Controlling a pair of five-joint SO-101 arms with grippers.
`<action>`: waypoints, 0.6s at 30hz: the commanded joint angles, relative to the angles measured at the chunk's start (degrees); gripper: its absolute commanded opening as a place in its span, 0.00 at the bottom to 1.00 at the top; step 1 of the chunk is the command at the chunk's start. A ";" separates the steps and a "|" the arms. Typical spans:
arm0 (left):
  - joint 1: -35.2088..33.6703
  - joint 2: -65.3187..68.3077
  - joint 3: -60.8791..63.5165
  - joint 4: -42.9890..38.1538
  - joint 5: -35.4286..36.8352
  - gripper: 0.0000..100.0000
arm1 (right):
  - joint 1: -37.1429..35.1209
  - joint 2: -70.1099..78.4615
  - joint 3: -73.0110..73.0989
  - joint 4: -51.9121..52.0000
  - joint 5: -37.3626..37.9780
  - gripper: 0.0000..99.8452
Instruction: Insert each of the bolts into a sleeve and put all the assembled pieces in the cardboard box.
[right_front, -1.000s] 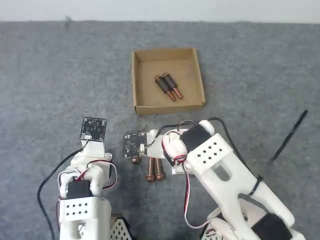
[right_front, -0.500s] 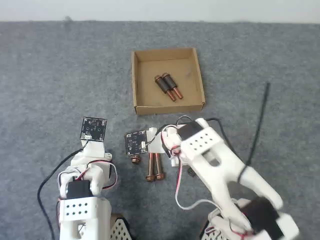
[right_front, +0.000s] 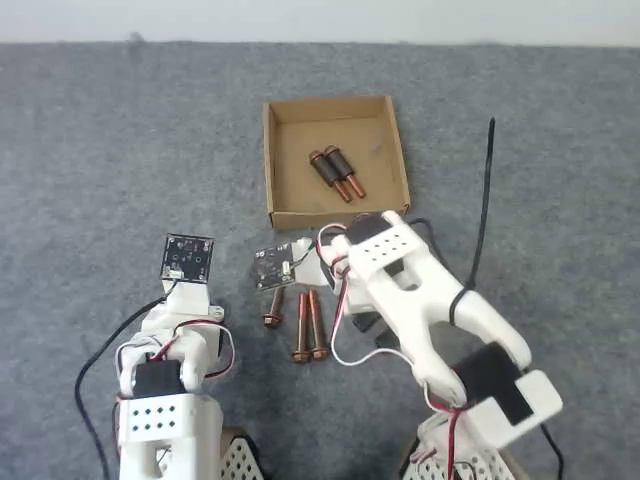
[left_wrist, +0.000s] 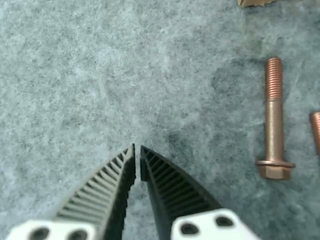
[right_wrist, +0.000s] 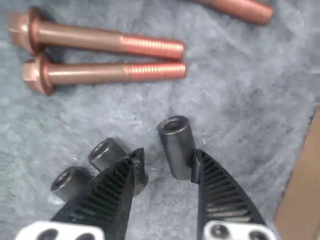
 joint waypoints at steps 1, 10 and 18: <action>0.09 -0.88 -2.68 -0.18 -0.62 0.01 | 1.01 1.01 -2.90 -0.84 2.20 0.14; 0.09 -0.88 -2.68 -0.18 -0.62 0.01 | 0.75 3.47 -2.90 -3.47 2.02 0.14; 0.09 -0.88 -2.68 -0.18 -0.62 0.01 | 0.92 3.56 1.49 -12.88 1.93 0.01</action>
